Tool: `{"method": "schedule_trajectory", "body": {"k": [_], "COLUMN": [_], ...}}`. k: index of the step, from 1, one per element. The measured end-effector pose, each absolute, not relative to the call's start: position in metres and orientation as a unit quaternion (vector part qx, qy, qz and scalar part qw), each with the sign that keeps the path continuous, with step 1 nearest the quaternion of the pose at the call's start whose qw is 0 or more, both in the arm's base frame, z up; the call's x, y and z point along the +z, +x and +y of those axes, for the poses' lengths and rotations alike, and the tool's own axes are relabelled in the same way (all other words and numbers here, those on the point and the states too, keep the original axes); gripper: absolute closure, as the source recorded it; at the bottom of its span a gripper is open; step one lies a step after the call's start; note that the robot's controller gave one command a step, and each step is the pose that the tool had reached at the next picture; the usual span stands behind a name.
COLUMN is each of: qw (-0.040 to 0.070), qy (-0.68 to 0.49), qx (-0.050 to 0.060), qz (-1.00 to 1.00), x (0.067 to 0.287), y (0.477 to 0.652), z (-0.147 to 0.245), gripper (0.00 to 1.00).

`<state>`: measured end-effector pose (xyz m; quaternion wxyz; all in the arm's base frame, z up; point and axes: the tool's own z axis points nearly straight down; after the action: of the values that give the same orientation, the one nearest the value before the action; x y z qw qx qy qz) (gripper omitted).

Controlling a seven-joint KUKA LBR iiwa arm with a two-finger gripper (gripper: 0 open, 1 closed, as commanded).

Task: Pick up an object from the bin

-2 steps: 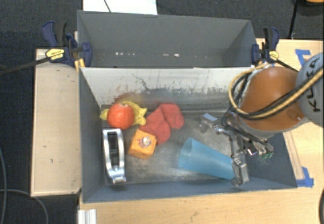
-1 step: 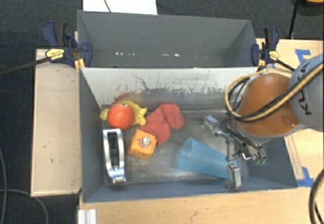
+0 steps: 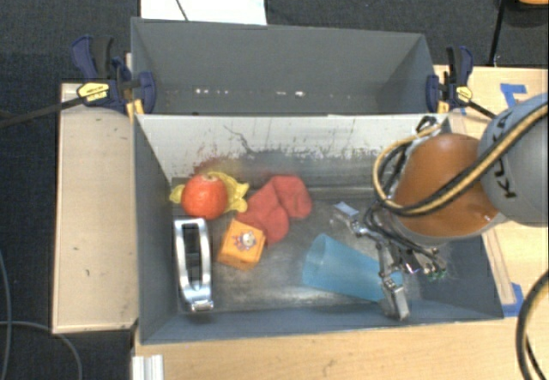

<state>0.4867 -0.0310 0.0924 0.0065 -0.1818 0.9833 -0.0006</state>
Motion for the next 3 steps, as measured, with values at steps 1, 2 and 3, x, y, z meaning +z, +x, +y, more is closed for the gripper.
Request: {"method": "schedule_trajectory", "body": {"k": [1,2,3], "qw": [0.008,0.011,0.002], "qy": [-0.101,-0.041,-0.055], "qx": [-0.001,-0.001,0.000], "qz": [0.995,0.999,0.999], "x": [0.079,0.074,0.070], "y": [0.494,0.494,0.501], "z": [-0.015,-0.006,-0.002], "gripper": [0.00,0.00,1.00]}}
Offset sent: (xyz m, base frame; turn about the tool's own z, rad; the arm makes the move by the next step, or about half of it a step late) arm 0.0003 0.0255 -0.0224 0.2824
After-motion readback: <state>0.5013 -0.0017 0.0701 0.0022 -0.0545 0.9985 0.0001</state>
